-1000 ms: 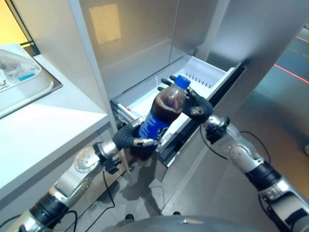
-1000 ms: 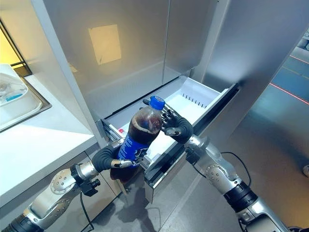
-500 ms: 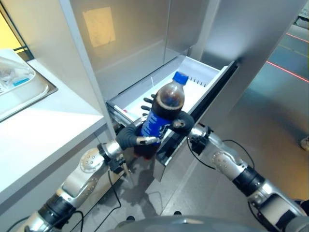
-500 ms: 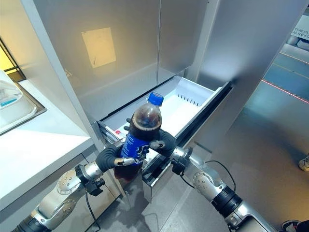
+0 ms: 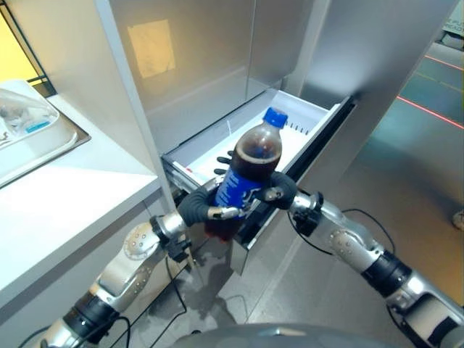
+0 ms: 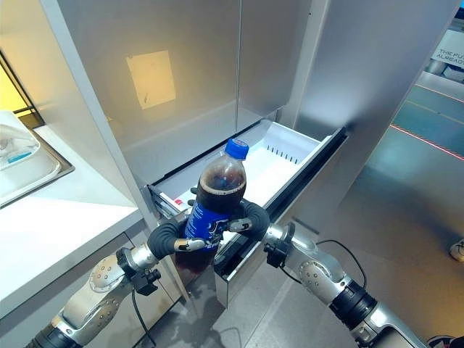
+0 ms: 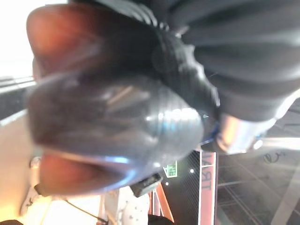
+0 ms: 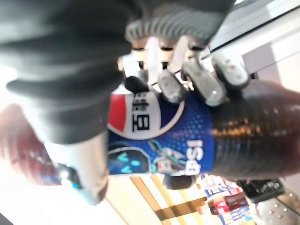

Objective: Take the drinks into the refrigerator

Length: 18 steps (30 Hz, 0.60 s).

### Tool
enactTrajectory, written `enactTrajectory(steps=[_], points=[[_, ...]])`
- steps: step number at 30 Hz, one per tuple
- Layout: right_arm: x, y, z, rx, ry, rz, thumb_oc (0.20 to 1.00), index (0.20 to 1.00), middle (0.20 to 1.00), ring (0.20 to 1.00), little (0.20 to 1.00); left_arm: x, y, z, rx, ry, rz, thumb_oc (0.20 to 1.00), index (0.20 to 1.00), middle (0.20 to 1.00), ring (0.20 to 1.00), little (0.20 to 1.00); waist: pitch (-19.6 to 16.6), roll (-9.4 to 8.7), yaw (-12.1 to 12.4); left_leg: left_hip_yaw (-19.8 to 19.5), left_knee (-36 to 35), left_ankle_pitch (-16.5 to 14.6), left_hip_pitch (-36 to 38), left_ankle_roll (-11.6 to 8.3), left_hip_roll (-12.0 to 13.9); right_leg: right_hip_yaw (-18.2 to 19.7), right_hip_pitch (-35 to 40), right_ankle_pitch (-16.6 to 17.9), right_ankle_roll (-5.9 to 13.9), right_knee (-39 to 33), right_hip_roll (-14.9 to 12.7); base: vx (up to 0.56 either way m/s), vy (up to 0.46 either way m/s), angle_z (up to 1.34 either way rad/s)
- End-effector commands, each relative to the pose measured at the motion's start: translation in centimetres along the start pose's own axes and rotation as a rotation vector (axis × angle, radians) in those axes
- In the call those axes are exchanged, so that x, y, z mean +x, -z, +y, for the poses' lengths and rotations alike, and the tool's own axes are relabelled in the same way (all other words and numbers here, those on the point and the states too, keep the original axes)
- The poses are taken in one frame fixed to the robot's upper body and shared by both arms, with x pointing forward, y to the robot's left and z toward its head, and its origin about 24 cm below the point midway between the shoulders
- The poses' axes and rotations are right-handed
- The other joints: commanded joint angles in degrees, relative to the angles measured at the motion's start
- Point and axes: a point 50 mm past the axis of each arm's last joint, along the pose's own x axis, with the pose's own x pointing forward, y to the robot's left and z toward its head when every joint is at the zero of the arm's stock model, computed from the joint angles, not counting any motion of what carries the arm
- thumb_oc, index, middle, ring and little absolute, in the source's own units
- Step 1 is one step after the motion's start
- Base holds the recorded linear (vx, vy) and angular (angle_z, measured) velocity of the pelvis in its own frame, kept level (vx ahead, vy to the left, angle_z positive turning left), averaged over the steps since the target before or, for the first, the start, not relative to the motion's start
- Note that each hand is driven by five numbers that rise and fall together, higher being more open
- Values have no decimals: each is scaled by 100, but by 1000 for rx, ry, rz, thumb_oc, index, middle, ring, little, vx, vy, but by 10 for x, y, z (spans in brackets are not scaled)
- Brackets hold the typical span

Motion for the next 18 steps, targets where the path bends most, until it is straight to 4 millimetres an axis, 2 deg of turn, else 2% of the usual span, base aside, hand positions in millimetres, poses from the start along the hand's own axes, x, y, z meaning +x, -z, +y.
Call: enactTrajectory(steps=[1, 11, 18], points=[[32, -36, 35, -71, -245, -164, 1000, 1000, 1000, 1000, 1000, 21, -28, 14, 100, -4, -157, 200, 200, 200, 200, 200, -47, -116, 106, -418, 5, -325, -7, 401, -249, -280, 311, -625, -33, 336, 111, 0, 0, 0], [50, -58, 38, -117, -257, -266, 1000, 1000, 1000, 1000, 1000, 16, -17, 9, 68, 1, -114, 200, 200, 200, 200, 200, -74, -23, 143, -184, 5, -363, 24, 416, -246, -28, 279, -502, 5, 226, 104, 1, 2, -1], [63, -58, 45, -93, -277, -301, 1000, 1000, 1000, 1000, 1000, 18, -14, 8, 52, -4, -111, 200, 200, 200, 200, 200, -101, 17, 134, -61, 5, -398, 65, 425, -237, 130, 248, -502, -10, 230, 129, 5, 5, -21]])
